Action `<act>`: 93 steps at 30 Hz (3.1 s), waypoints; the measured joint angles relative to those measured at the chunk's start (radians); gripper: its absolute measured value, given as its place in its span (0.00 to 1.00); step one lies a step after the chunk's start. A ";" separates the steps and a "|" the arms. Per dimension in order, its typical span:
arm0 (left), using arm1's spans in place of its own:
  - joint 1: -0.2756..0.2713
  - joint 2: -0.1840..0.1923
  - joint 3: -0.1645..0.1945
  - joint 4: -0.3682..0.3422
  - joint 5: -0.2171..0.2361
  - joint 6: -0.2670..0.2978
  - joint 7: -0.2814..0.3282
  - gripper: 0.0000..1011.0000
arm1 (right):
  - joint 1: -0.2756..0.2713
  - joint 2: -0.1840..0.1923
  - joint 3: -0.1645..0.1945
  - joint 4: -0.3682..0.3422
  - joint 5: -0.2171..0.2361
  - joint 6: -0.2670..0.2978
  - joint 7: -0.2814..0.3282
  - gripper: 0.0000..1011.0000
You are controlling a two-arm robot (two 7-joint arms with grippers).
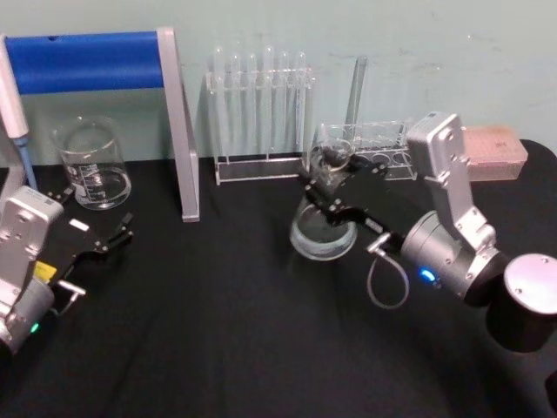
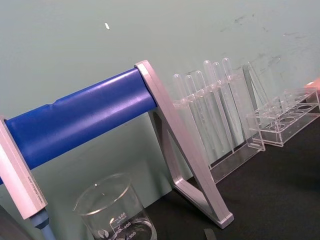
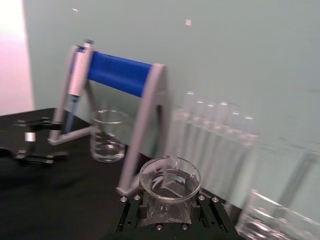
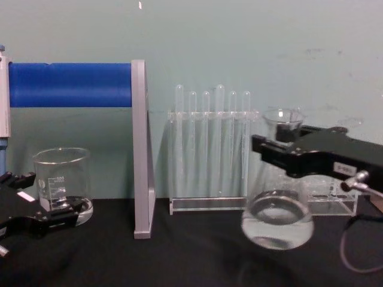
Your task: Grasp the erlenmeyer flask with one hand, shake it three times, then place it back.
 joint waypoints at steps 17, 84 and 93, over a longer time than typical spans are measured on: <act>0.000 0.000 0.000 0.000 0.000 0.000 0.000 0.99 | -0.027 0.012 -0.117 -0.076 0.060 0.019 0.087 0.45; 0.000 0.000 0.000 0.000 0.000 0.000 0.000 0.99 | 0.017 -0.022 0.067 0.036 -0.008 -0.002 -0.059 0.45; 0.000 0.000 0.000 0.000 0.000 0.000 0.000 0.99 | 0.008 -0.036 0.038 0.015 0.019 0.004 -0.028 0.45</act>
